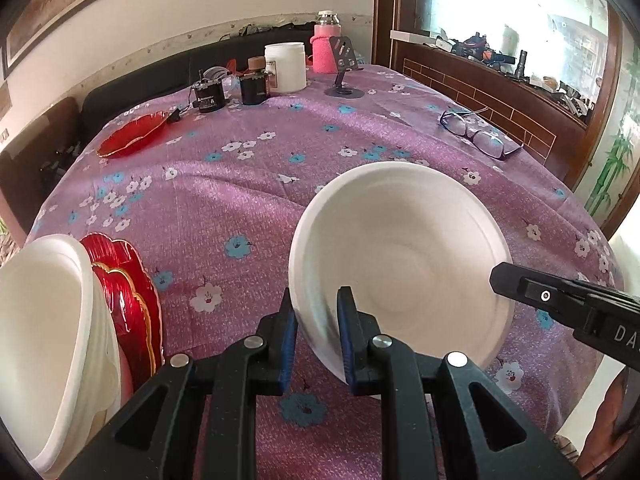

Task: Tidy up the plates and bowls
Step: 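Lift the small white bowl and carry it to the plate stack, then lower the small white bowl into the stacked bowls and open the left tool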

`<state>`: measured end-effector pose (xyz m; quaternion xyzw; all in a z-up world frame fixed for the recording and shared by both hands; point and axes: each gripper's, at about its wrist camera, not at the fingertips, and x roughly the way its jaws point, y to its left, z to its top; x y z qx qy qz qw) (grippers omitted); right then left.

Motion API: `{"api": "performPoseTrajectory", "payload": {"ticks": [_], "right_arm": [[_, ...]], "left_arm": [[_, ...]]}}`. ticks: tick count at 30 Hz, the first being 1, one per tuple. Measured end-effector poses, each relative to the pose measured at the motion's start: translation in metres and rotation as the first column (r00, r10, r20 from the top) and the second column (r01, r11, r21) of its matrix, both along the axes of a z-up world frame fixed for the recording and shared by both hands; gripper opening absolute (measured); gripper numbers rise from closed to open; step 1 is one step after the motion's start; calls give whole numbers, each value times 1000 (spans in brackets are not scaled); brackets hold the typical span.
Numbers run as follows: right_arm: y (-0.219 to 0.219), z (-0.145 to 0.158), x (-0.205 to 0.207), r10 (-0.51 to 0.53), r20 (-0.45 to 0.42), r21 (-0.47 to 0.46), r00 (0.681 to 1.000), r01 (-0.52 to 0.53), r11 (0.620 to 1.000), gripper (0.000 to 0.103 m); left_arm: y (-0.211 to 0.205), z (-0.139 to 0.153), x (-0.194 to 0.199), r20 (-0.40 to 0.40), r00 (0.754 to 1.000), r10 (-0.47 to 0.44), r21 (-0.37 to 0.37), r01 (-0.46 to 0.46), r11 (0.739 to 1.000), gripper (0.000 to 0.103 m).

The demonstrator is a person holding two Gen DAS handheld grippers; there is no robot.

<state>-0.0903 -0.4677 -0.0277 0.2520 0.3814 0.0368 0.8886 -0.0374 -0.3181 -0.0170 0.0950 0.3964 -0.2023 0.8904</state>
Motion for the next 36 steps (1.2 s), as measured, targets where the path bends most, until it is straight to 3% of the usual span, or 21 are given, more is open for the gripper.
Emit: {"api": "performPoseTrajectory", "payload": {"ticks": [12,20,29,36], "right_arm": [[4,9,-3,-5,20,-25,1000,5,1000,14],[14,32,-3,12,63,-49,998,-9,999,14],[53,75,5,97,155,-91,983,-84,992,14],[101,96,23,212,194,-105,958,-195,975,14]], "left_arm": [[4,9,-4,37,999,-6,-13,6,1000,17],[18,35,-13,88,996,4,-41,0,999,17],[66,74,-25,168,983,73,-85,-59,995,20],[118,87,-29,164,973,165,-107,-148,983,22]]}}
